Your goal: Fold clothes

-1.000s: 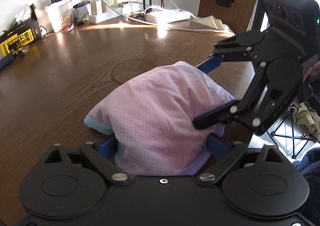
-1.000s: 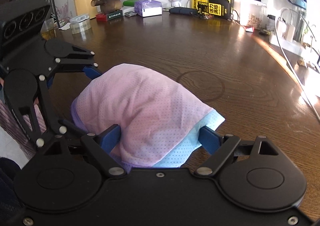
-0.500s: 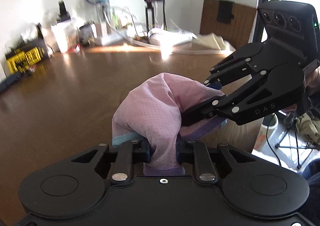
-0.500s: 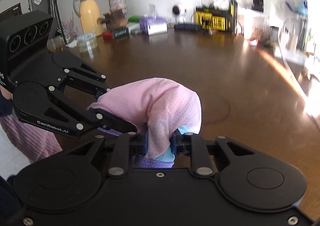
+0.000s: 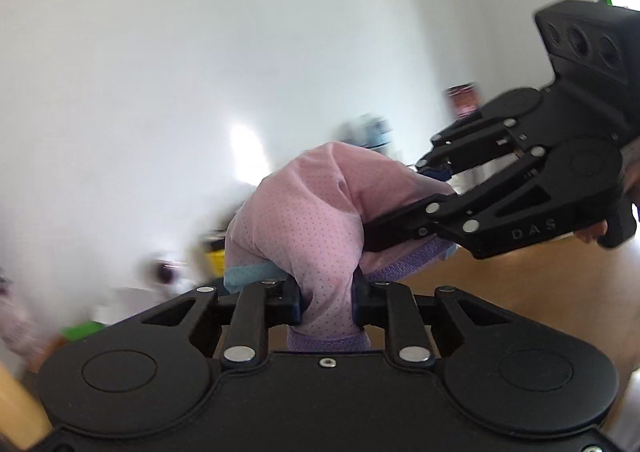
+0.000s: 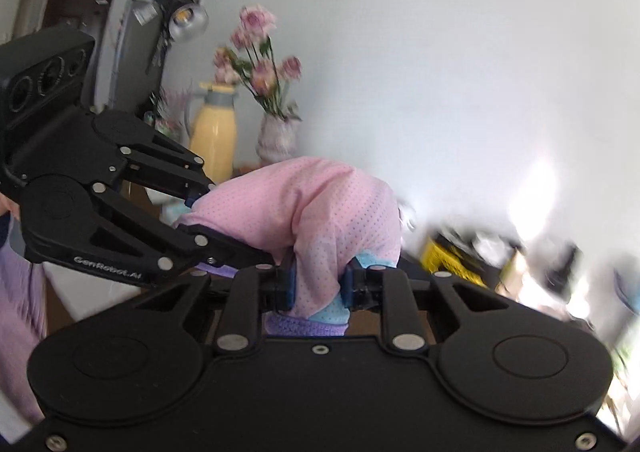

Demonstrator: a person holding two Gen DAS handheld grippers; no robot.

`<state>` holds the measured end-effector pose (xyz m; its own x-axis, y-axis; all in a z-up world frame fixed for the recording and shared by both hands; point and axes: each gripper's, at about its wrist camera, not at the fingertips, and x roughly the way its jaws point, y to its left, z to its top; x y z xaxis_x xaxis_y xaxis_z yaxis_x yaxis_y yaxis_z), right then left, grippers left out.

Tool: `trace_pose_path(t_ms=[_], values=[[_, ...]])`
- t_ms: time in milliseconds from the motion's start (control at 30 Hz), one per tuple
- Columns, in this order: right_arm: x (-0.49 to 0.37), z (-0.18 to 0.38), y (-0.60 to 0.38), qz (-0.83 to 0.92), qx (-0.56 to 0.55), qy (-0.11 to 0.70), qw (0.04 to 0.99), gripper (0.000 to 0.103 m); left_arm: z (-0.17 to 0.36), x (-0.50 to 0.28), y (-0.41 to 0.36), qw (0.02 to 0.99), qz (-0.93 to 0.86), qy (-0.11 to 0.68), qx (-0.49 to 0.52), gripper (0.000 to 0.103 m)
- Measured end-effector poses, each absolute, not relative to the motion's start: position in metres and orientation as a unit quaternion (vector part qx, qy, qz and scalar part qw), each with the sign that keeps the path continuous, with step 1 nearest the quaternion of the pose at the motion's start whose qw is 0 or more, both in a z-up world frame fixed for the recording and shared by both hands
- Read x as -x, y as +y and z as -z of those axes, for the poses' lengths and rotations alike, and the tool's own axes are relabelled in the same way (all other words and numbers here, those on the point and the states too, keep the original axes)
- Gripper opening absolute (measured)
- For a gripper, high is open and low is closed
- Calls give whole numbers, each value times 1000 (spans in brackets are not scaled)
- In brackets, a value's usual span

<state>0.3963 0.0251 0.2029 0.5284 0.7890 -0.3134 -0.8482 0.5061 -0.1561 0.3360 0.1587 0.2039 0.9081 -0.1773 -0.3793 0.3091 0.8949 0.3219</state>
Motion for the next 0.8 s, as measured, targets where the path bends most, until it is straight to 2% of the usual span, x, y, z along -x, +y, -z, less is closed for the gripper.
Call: trace_pose_path(t_ms=[133, 300, 333, 367, 400, 433, 467, 500, 533, 567, 600, 667, 800], values=[[-448, -183, 108, -505, 116, 127, 846, 25, -185, -382, 231, 952, 92, 224, -189, 21], [-497, -103, 212, -525, 96, 222, 816, 25, -90, -428, 313, 943, 36, 320, -85, 21], [-504, -85, 227, -528, 92, 246, 808, 25, -77, -432, 312, 933, 22, 343, -104, 21], [-511, -67, 241, -530, 89, 270, 799, 25, -64, -436, 310, 923, 8, 365, -123, 27], [-516, -48, 255, -534, 87, 293, 788, 28, -52, -439, 309, 911, -6, 387, -142, 46], [-519, -33, 264, -539, 91, 312, 777, 30, -47, -440, 307, 899, -23, 406, -160, 59], [-519, -26, 267, -540, 99, 322, 772, 44, -43, -440, 305, 888, -38, 423, -179, 80], [-517, -23, 268, -536, 113, 327, 770, 56, -42, -439, 302, 883, -46, 422, -199, 88], [-515, -22, 267, -532, 125, 328, 771, 64, -44, -436, 301, 884, -52, 414, -210, 91], [-513, -26, 262, -526, 130, 314, 780, 80, -54, -430, 297, 888, -63, 403, -213, 98], [-510, -33, 254, -522, 132, 293, 790, 83, -63, -425, 299, 889, -72, 403, -205, 103], [-505, -50, 233, -516, 131, 272, 801, 84, -81, -414, 301, 893, -90, 399, -190, 103], [-486, -96, 180, -497, 137, 252, 819, 85, -129, -394, 288, 926, -119, 324, -150, 103]])
